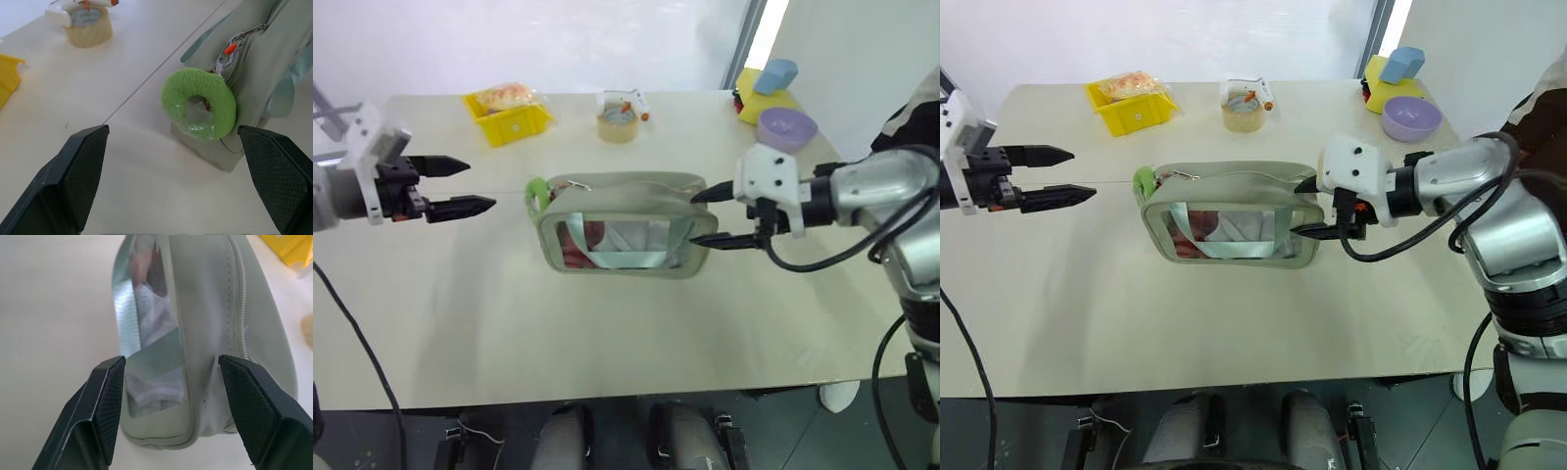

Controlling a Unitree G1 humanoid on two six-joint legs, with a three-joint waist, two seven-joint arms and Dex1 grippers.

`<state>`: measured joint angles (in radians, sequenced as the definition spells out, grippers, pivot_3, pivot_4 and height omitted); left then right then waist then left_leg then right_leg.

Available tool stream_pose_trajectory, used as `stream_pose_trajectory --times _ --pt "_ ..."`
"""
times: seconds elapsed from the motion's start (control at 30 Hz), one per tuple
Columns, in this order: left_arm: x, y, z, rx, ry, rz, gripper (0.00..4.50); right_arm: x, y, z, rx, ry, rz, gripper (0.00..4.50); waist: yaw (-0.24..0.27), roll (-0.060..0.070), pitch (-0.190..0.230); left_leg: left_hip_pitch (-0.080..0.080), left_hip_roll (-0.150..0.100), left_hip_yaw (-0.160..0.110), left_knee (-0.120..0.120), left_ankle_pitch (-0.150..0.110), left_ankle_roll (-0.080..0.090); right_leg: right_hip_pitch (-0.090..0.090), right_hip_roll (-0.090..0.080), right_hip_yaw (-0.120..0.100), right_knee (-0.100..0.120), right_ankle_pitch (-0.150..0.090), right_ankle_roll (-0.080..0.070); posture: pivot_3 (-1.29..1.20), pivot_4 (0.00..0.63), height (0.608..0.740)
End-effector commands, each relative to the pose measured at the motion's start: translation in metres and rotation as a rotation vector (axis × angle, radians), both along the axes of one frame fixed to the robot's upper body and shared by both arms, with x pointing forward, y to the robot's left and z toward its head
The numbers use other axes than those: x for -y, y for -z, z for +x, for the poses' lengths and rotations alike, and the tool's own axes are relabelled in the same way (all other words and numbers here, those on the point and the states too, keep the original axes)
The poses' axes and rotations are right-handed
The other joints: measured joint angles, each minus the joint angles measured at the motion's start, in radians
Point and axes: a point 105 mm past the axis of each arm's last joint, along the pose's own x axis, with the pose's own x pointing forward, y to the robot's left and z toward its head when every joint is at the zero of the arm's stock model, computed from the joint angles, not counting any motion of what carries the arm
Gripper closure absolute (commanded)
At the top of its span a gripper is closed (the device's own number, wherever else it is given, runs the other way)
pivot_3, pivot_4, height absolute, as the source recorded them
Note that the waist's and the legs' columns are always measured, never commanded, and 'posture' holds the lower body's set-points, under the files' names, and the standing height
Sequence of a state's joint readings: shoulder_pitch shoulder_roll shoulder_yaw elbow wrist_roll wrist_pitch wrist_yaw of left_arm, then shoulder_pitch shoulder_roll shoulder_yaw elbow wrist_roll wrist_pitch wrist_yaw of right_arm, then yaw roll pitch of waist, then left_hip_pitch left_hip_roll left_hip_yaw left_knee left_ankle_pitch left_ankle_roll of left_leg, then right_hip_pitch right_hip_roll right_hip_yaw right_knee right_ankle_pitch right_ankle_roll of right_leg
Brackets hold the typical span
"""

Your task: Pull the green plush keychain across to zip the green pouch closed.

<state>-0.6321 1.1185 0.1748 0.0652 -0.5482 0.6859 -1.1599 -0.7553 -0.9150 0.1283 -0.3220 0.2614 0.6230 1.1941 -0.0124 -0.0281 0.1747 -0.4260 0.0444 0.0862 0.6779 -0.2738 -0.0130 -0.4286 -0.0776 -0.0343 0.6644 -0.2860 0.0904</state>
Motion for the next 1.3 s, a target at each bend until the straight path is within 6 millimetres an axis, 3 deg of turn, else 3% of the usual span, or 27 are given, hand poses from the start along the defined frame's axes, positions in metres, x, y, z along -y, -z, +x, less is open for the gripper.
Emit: stream_pose_trajectory --times 0.03,0.1,0.23,0.27,0.7,0.97,1.3 --pt "-0.001 -0.013 -0.001 0.051 0.004 0.018 0.00 0.000 0.000 0.001 0.042 -0.011 -0.008 1.58 0.000 0.000 0.000 0.000 0.000 0.000 0.000 0.000 0.000 0.000 0.000 0.000 0.000 0.000 0.000 0.00 0.150 0.739" --pt "0.002 -0.011 -0.002 0.042 0.010 0.014 0.00 -0.002 0.002 0.000 0.045 -0.032 -0.010 2.21 0.000 0.000 0.000 0.000 0.000 0.000 0.000 0.000 0.000 0.000 0.000 0.000 0.000 0.000 0.000 0.00 0.150 0.739" --pt "0.011 -0.004 0.001 0.037 0.030 0.001 0.00 -0.006 0.003 -0.001 0.063 -0.068 -0.008 4.25 0.002 0.000 0.000 0.000 0.000 0.000 0.000 0.000 0.000 0.000 0.000 0.000 0.000 0.000 0.000 0.00 0.150 0.739" --pt "0.012 -0.003 0.006 0.048 0.016 -0.007 0.00 -0.007 0.004 -0.002 0.065 -0.077 -0.008 4.46 0.002 0.000 0.000 0.000 0.000 0.000 0.000 0.000 0.000 0.000 0.000 0.000 0.000 0.000 0.000 0.00 0.150 0.739" --pt "0.038 0.025 0.030 0.023 0.049 -0.072 0.00 -0.018 0.014 -0.010 0.064 -0.120 0.000 4.46 -0.002 0.000 0.000 0.001 0.001 0.000 0.001 0.000 0.000 0.001 0.001 0.000 0.000 0.000 0.000 0.00 0.150 0.739" --pt "0.027 0.020 0.034 0.012 0.037 -0.083 0.00 -0.017 0.015 -0.010 0.062 -0.110 0.004 4.46 0.000 0.000 0.000 0.000 0.001 0.000 0.002 0.000 0.000 0.001 0.001 0.000 0.000 0.000 0.000 0.00 0.150 0.739" --pt "0.047 0.030 0.039 -0.028 0.106 -0.141 0.00 -0.020 0.015 -0.013 0.053 -0.114 0.012 4.46 0.000 0.000 0.000 0.000 0.001 0.000 0.002 0.000 0.000 0.001 0.001 0.000 0.000 0.000 0.000 0.00 0.150 0.739"
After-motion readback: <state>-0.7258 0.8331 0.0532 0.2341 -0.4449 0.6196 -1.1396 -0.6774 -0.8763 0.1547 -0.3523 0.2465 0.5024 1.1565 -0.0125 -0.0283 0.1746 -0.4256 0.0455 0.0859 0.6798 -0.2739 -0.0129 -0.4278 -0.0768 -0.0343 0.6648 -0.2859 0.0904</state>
